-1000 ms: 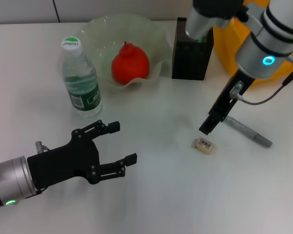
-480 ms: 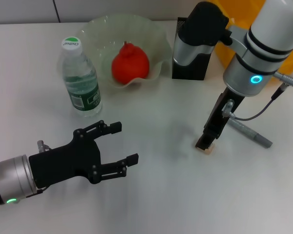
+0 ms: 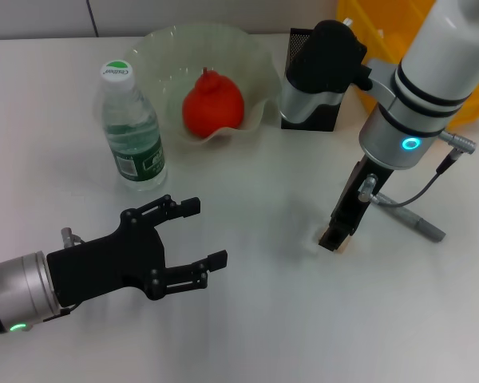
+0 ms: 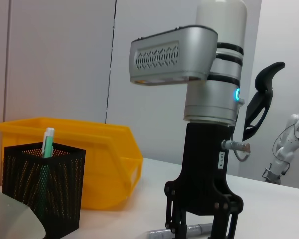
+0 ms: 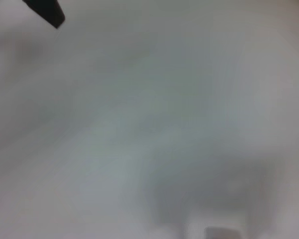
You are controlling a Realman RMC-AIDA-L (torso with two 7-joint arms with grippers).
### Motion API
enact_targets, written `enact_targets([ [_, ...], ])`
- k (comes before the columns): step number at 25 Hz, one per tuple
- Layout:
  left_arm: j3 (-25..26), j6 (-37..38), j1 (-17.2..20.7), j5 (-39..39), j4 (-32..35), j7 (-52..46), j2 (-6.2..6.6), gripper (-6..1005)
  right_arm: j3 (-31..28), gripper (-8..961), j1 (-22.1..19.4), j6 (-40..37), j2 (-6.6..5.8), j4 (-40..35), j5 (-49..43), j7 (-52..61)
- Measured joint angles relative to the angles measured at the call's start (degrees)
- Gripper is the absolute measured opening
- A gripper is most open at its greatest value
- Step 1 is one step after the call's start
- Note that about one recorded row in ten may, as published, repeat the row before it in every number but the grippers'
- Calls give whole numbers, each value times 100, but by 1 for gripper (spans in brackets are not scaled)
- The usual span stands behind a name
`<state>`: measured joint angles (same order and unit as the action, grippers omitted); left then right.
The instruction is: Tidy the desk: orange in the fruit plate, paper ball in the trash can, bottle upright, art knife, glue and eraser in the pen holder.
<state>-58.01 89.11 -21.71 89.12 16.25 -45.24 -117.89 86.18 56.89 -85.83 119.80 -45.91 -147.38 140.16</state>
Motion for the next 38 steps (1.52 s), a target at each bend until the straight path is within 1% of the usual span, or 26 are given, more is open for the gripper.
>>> enact_targets([
  [9, 0, 18, -9, 0, 2, -22, -5, 863, 92, 463, -16, 156, 8, 102, 4, -4],
  [15, 0, 22, -9, 0, 2, -80, -5, 863, 345, 436, -24, 250, 9, 136, 85, -31],
  [20, 0, 43, -8, 0, 1, -82, -11, 863, 371, 413, -24, 269, 9, 141, 113, -41],
  [25, 0, 47, -8, 0, 1, -82, -14, 863, 386, 416, -21, 306, 9, 175, 114, -53],
  [34, 0, 66, 6, 0, 1, -82, -23, 863, 431, 304, -15, 314, 7, 190, 123, -44],
  [36, 2, 82, 13, 0, 1, -82, -23, 863, 348, 274, -33, 272, -16, 66, 123, 5],
  [37, 2, 82, 13, 0, 1, -82, -23, 863, 111, 259, -77, 125, -39, -170, 123, 38],
  [38, 2, 82, 13, 0, 1, -82, -23, 863, 111, 261, -77, 125, -39, -170, 123, 38],
])
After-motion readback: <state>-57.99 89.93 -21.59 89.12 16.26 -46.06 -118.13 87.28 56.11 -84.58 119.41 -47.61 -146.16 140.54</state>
